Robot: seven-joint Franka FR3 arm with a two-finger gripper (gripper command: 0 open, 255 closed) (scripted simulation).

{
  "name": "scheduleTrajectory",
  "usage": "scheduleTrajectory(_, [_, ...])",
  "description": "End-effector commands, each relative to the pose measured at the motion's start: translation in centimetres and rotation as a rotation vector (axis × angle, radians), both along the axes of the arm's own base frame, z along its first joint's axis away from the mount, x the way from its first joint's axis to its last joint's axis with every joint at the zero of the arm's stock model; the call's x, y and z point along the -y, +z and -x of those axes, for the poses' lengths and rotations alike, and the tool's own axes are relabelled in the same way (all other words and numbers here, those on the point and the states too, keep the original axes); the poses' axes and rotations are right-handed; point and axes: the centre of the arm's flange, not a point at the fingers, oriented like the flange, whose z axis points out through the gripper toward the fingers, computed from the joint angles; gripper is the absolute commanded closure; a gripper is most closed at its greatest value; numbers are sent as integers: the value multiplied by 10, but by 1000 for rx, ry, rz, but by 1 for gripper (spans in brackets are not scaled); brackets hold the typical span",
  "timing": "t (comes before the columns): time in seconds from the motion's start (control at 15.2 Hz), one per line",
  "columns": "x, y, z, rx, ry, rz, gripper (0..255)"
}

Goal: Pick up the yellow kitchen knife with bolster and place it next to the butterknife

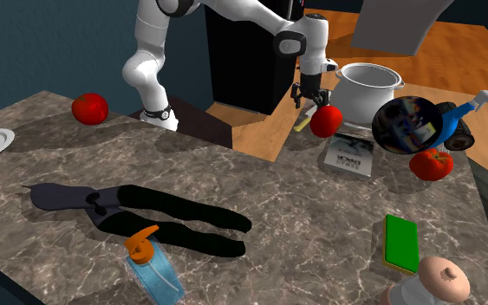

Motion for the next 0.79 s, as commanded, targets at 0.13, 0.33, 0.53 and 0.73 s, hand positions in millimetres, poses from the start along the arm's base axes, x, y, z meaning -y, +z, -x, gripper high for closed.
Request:
scheduleTrajectory(0.13, [10,23,3,-23,-17,20,0])
scheduleTrajectory(0.33, [10,33,4,-23,-17,20,0])
scheduleTrajectory(0.53, [10,33,4,-23,-17,20,0])
scheduleTrajectory(0.73, [10,33,4,-23,-17,20,0])
